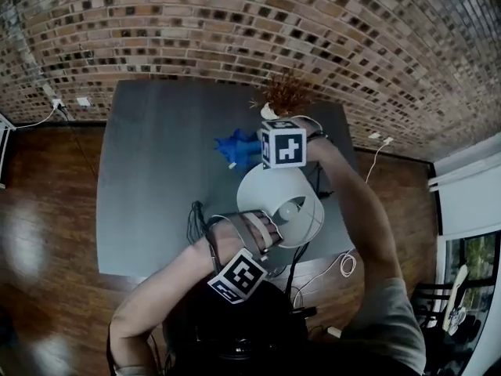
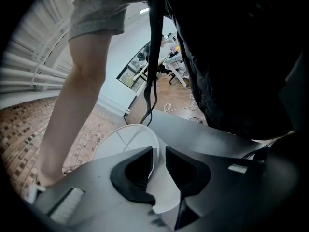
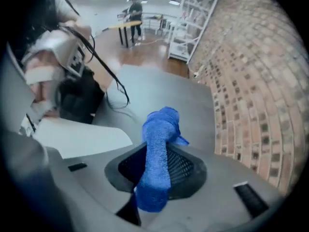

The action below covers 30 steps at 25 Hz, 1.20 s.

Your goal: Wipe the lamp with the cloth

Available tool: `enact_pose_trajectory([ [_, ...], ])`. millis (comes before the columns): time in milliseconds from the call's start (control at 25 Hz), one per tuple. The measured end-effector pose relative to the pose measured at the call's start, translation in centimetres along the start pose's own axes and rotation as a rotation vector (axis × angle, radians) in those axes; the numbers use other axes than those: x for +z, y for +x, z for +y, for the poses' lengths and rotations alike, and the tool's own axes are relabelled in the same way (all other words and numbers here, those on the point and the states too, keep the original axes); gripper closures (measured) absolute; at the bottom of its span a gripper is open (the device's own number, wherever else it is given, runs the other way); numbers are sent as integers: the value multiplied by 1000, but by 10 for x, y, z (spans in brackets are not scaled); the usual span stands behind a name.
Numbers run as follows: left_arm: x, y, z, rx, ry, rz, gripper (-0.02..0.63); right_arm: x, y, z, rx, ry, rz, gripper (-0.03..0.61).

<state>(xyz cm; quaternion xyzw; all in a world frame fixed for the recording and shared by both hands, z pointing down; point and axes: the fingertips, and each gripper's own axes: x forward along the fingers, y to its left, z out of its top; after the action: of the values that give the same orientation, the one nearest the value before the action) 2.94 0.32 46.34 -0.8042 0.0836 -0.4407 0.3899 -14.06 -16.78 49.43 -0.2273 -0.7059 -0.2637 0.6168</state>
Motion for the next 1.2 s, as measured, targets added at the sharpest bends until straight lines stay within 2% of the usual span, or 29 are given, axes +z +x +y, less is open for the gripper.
enact_pose_trajectory([
  [120, -6, 0, 9, 0, -6, 0, 523, 18, -99, 20, -35, 33, -254, 469],
  [200, -9, 1, 16, 3, -8, -2, 524, 29, -147, 48, -9, 19, -349, 469],
  [240, -9, 2, 21, 5, -11, -2, 523, 33, -156, 61, 9, 17, -355, 469],
  [280, -9, 3, 24, 5, -17, -3, 523, 32, -154, 74, 26, 14, -327, 469],
  [400, -6, 6, 28, -1, -31, -4, 522, 4, -119, 94, 71, -18, -147, 469],
  [520, -2, 7, 22, -21, -5, 5, 509, -52, -111, 62, 12, 56, -9, 472],
  [600, 1, 6, 18, -32, 12, 5, 520, -67, -113, 48, -6, 74, 6, 474],
  [680, 3, 5, 17, -23, 13, -1, 520, -35, -122, 60, 74, 25, -106, 474],
  [760, 3, 5, 19, -7, 4, 3, 520, 8, -125, 86, 219, -87, -171, 474],
  [840, 2, 7, 18, -2, -2, 11, 518, 27, -104, 108, 356, -202, -82, 475],
  [960, 5, 10, 12, -6, -8, 4, 518, 24, -39, 103, 421, -259, 115, 473],
  [1040, 6, 11, 12, -5, -11, 9, 515, 23, 6, 80, 397, -224, 156, 472],
  [1120, 3, 9, 13, -3, -39, 16, 509, 19, 38, 41, 281, -168, 154, 471],
  [1200, -4, 5, 17, -2, -102, 9, 506, -6, 37, 10, 148, -78, 172, 474],
])
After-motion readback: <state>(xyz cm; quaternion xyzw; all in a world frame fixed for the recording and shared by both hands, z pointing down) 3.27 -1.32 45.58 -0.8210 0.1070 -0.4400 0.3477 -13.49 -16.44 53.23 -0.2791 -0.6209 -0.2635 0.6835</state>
